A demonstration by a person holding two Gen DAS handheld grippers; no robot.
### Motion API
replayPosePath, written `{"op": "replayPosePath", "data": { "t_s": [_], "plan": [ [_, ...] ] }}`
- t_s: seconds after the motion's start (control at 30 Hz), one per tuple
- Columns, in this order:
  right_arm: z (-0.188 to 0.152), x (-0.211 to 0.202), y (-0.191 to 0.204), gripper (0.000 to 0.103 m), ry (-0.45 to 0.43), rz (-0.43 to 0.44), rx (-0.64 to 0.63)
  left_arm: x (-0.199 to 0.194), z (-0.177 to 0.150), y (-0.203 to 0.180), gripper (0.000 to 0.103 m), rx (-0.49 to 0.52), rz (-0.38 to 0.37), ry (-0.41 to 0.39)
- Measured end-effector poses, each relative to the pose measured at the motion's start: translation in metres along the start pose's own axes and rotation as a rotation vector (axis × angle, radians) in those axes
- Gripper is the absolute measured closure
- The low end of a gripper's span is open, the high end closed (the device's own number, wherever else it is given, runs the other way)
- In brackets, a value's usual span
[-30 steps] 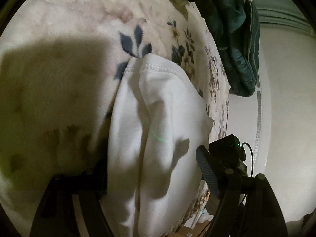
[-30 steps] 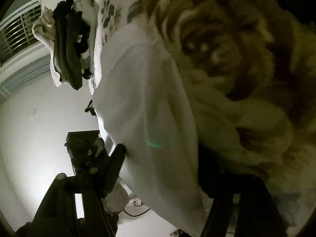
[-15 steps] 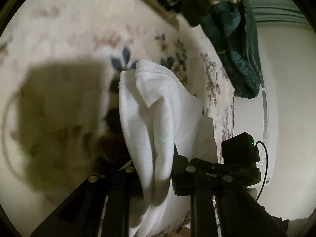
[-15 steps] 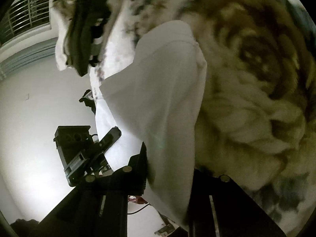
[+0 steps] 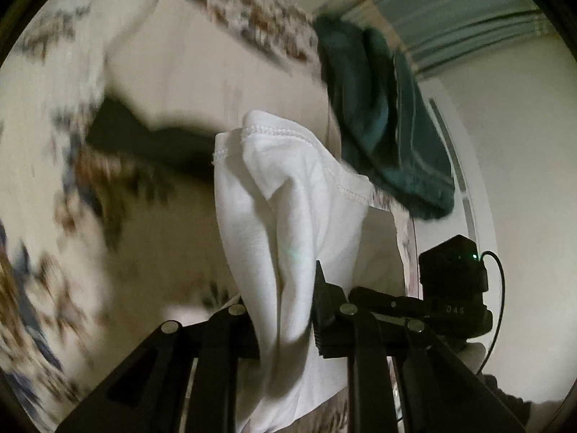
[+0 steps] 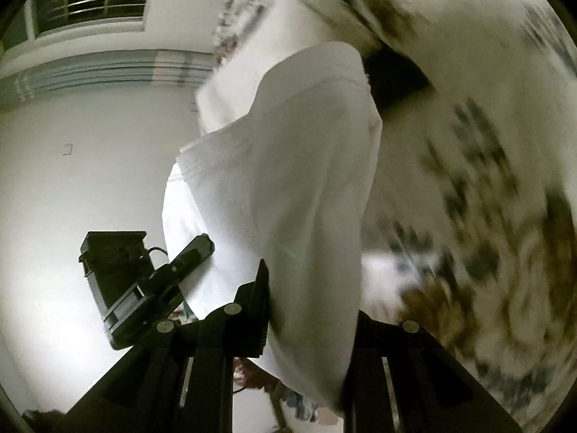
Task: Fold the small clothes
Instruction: 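Carry the folded shirt with both grippers onto the clothes stack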
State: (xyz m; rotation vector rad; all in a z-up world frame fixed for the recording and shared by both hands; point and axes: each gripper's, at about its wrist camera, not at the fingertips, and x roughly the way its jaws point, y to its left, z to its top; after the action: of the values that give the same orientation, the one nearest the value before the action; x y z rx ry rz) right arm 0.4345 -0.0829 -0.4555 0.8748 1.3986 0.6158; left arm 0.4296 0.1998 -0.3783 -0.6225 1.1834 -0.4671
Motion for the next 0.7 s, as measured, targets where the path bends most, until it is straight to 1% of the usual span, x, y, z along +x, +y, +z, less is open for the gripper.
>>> {"op": "replayPosePath", "data": {
  "t_s": [0.03,0.07,0.1,0.13,0.2,0.27,0.3,0.33,0.37,0.43,0.47,0.53,0.57,0.6,0.63,0.67,0.7],
  "plan": [
    [0.021,0.005,0.016,0.085,-0.011,-0.004,-0.017,-0.004,0.024,0.000,0.088,0.004,0.006,-0.023],
    [0.034,0.008,0.025,0.085,-0.018,-0.007,-0.027,-0.006,0.039,0.003,0.088,0.007,0.009,-0.038],
    [0.056,0.013,0.038,0.085,-0.026,-0.011,-0.043,-0.006,0.057,0.005,0.088,0.010,0.016,-0.053],
    [0.073,0.019,0.048,0.085,-0.031,-0.017,-0.055,-0.004,0.082,0.009,0.088,0.016,0.022,-0.071],
    [0.114,0.034,0.067,0.085,-0.041,-0.028,-0.072,0.002,0.118,0.018,0.088,0.027,0.034,-0.094],
    [0.153,0.052,0.080,0.085,-0.051,-0.049,-0.084,0.011,0.145,0.029,0.087,0.038,0.056,-0.109],
    [0.167,0.059,0.083,0.085,-0.055,-0.064,-0.091,0.016,0.156,0.035,0.086,0.050,0.072,-0.114],
    [0.179,0.066,0.085,0.085,-0.056,-0.084,-0.097,0.026,0.171,0.042,0.086,0.062,0.110,-0.114],
    [0.193,0.075,0.088,0.085,-0.062,-0.105,-0.101,0.032,0.178,0.046,0.086,0.066,0.130,-0.111],
    [0.207,0.087,0.087,0.085,-0.063,-0.152,-0.100,0.046,0.193,0.062,0.084,0.068,0.177,-0.085],
    [0.209,0.093,0.089,0.085,-0.064,-0.174,-0.100,0.052,0.198,0.068,0.084,0.067,0.198,-0.067],
    [0.212,0.099,0.085,0.083,-0.063,-0.224,-0.098,0.060,0.200,0.073,0.084,0.074,0.222,-0.049],
    [0.212,0.097,0.081,0.081,-0.065,-0.235,-0.098,0.060,0.201,0.072,0.083,0.076,0.237,-0.044],
    [0.207,0.096,0.077,0.076,-0.067,-0.254,-0.099,0.059,0.201,0.068,0.082,0.082,0.253,-0.046],
    [0.205,0.094,0.078,0.067,-0.074,-0.290,-0.107,0.056,0.199,0.064,0.082,0.101,0.284,-0.064],
    [0.201,0.090,0.080,0.063,-0.084,-0.335,-0.122,0.051,0.197,0.059,0.073,0.121,0.331,-0.082],
    [0.198,0.085,0.082,0.053,-0.100,-0.388,-0.140,0.047,0.195,0.055,0.061,0.136,0.381,-0.097]
  ]
}}
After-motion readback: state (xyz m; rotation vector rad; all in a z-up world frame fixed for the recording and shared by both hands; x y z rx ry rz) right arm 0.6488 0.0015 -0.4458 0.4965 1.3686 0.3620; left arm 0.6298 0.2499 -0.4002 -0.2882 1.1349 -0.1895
